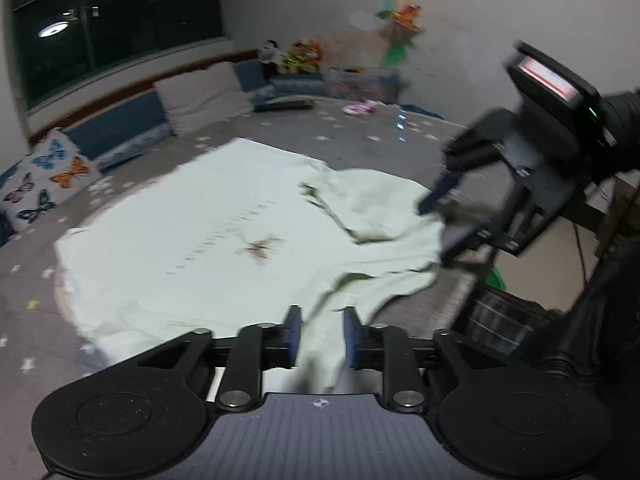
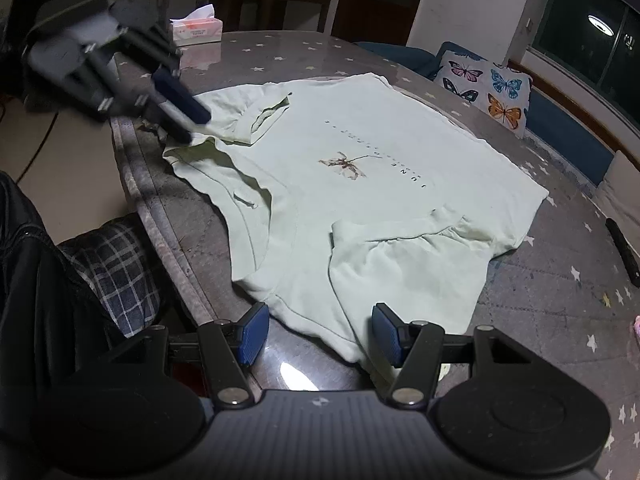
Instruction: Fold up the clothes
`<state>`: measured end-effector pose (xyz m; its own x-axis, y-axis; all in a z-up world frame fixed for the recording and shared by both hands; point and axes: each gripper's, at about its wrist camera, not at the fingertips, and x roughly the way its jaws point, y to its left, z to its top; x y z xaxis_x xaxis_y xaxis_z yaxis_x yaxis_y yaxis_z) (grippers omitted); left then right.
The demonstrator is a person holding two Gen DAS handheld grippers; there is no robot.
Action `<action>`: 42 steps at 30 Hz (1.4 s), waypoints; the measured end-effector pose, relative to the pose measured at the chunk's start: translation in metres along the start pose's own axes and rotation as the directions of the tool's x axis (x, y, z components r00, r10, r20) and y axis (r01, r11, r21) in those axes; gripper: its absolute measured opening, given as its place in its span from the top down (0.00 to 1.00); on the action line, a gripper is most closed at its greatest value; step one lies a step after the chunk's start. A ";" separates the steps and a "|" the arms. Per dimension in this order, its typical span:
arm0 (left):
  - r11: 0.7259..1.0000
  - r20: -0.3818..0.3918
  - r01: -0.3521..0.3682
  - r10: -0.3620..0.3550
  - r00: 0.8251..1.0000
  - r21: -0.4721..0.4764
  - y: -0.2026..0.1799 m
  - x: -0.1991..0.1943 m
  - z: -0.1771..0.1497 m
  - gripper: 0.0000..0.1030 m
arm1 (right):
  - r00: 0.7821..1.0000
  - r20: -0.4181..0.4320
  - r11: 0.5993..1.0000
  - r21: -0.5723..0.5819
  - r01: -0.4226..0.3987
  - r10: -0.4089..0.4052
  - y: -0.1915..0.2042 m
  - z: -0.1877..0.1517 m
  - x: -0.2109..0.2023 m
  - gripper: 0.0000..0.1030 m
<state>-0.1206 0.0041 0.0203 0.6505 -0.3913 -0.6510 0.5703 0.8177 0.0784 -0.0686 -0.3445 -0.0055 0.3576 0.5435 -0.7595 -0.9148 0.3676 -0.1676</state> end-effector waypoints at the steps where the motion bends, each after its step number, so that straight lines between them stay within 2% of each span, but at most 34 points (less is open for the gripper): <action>1: 1.000 0.002 0.014 -0.014 1.000 0.013 -0.007 0.005 0.001 0.72 | 1.000 0.000 1.000 0.003 -0.003 0.003 -0.001 0.001 0.000 0.44; 5: 0.994 0.018 0.079 -0.080 0.997 0.070 -0.031 0.027 0.009 0.53 | 1.000 0.003 1.000 0.012 -0.012 0.012 -0.004 0.002 0.000 0.44; 9: 0.977 0.002 0.156 -0.158 0.988 0.145 -0.052 0.052 0.018 0.52 | 1.000 0.010 1.000 0.017 -0.008 0.008 -0.006 0.003 -0.002 0.43; 12: 0.969 -0.014 0.175 -0.175 0.985 0.177 -0.062 0.069 0.022 0.52 | 1.000 0.017 1.000 0.015 -0.008 0.008 -0.007 0.003 -0.004 0.43; 13: 0.967 -0.019 0.177 -0.177 0.984 0.184 -0.064 0.074 0.024 0.54 | 1.000 0.018 1.000 0.012 -0.009 0.008 -0.006 0.003 -0.005 0.43; 15: 0.968 -0.018 0.182 -0.182 0.983 0.175 -0.063 0.081 0.026 0.69 | 1.000 0.020 1.000 0.008 -0.010 0.010 -0.006 0.002 -0.007 0.43; 16: 0.968 -0.017 0.185 -0.184 0.983 0.168 -0.062 0.083 0.028 0.80 | 1.000 0.021 1.000 0.007 -0.010 0.010 -0.007 0.001 -0.008 0.43; 19: 0.972 0.006 0.178 -0.181 0.983 0.155 -0.057 0.081 0.033 0.95 | 1.000 0.024 1.000 0.004 -0.005 0.005 -0.008 -0.001 -0.011 0.44; 23: 0.980 0.062 0.152 -0.161 0.985 0.130 -0.049 0.071 0.043 0.97 | 0.999 0.034 0.999 -0.035 -0.008 0.009 -0.004 -0.003 -0.012 0.44; 26: 0.985 0.092 0.149 -0.157 0.983 0.089 -0.041 0.066 0.051 0.97 | 0.999 0.042 0.998 -0.064 0.026 -0.023 0.001 -0.001 -0.007 0.44; 29: 0.986 0.104 0.151 -0.159 0.982 0.075 -0.040 0.064 0.054 0.97 | 0.997 0.046 0.995 -0.073 0.062 -0.058 0.002 0.002 0.001 0.56; 31: 0.986 0.103 0.155 -0.161 0.981 0.068 -0.040 0.062 0.054 0.97 | 0.997 0.037 0.995 -0.060 0.075 -0.073 0.001 0.003 0.006 0.75; 34: 0.984 0.090 0.164 -0.169 0.981 0.063 -0.040 0.058 0.049 0.97 | 0.997 0.037 0.998 0.003 0.069 -0.069 -0.009 0.007 0.006 0.90; 39: 0.992 0.086 0.123 -0.125 0.988 0.033 -0.031 0.034 0.034 0.89 | 0.997 0.040 0.993 0.101 0.058 -0.063 -0.024 0.013 0.004 0.93; 40: 0.994 0.085 0.106 -0.108 0.991 0.027 -0.028 0.027 0.029 0.78 | 0.997 0.046 0.991 0.121 0.053 -0.059 -0.027 0.014 0.002 0.94; 41: 0.996 0.083 0.086 -0.088 0.993 0.022 -0.026 0.018 0.024 0.62 | 0.997 0.050 0.989 0.137 0.047 -0.054 -0.030 0.016 0.001 0.94; 42: 0.998 0.079 0.054 -0.055 0.995 0.020 -0.023 0.009 0.016 0.57 | 0.997 0.054 0.987 0.152 0.042 -0.051 -0.032 0.017 0.000 0.94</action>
